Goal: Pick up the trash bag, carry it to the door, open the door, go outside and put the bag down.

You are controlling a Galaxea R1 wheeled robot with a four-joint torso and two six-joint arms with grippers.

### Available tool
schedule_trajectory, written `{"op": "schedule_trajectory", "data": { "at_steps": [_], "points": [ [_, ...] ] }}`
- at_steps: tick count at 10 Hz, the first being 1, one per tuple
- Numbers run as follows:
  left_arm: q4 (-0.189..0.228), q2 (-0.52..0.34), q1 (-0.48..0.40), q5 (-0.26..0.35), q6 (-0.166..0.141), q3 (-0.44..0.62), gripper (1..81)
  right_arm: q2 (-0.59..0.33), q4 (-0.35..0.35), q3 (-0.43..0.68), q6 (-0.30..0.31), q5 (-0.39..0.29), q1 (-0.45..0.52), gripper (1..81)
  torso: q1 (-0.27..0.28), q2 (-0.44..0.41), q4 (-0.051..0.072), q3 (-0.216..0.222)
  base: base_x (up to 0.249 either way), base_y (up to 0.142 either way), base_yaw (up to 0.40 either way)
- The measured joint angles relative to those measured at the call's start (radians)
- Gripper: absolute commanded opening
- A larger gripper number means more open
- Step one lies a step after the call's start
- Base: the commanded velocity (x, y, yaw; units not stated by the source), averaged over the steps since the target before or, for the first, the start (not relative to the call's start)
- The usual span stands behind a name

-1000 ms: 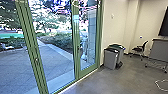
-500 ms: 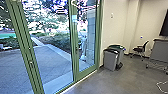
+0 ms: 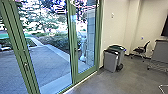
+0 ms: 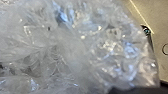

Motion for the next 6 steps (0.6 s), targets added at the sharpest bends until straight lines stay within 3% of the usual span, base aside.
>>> {"op": "schedule_trajectory", "data": {
  "at_steps": [6],
  "points": [
    [0.007, -0.003, 0.002, 0.000, 0.000, 0.000, 1.0, 0.016, -0.001, -0.003, 0.000, 0.000, -0.001, 81.1, 0.000, 0.000, 0.000, 0.000, 0.165, 0.000, 0.000]
  ]
}}
